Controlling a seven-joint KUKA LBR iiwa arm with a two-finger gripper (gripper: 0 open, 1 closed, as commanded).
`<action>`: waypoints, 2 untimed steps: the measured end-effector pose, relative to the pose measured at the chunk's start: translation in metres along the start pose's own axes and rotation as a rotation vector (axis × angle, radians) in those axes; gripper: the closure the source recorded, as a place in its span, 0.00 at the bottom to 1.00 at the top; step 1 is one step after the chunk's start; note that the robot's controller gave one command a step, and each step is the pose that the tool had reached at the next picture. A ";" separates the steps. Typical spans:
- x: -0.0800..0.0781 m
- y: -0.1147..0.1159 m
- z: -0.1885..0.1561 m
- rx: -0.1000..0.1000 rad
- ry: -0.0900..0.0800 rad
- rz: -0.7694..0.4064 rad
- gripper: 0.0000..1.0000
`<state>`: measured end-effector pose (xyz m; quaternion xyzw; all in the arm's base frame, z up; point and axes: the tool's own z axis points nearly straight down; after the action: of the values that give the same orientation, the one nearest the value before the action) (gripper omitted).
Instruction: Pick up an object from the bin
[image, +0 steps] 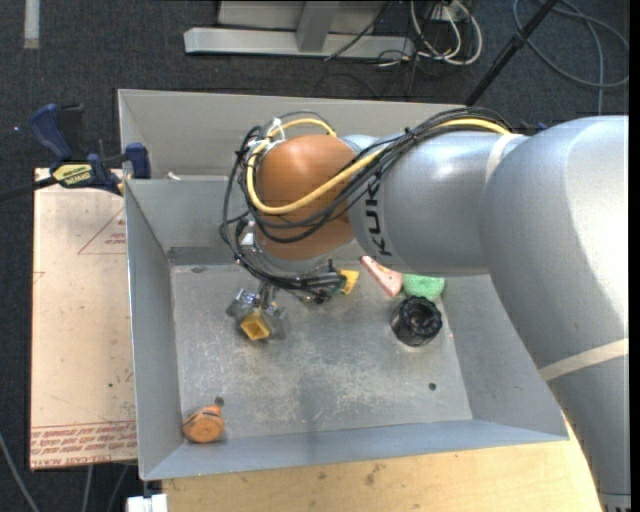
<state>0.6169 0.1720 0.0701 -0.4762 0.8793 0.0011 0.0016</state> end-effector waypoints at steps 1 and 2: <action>0.000 0.000 0.000 0.000 0.000 0.000 1.00; 0.000 0.000 -0.002 -0.001 0.000 0.001 1.00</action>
Offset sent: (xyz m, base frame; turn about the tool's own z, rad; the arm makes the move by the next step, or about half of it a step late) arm -0.0002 0.0001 0.0201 0.0000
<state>0.6164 0.1721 0.0721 -0.4759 0.8795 0.0015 0.0013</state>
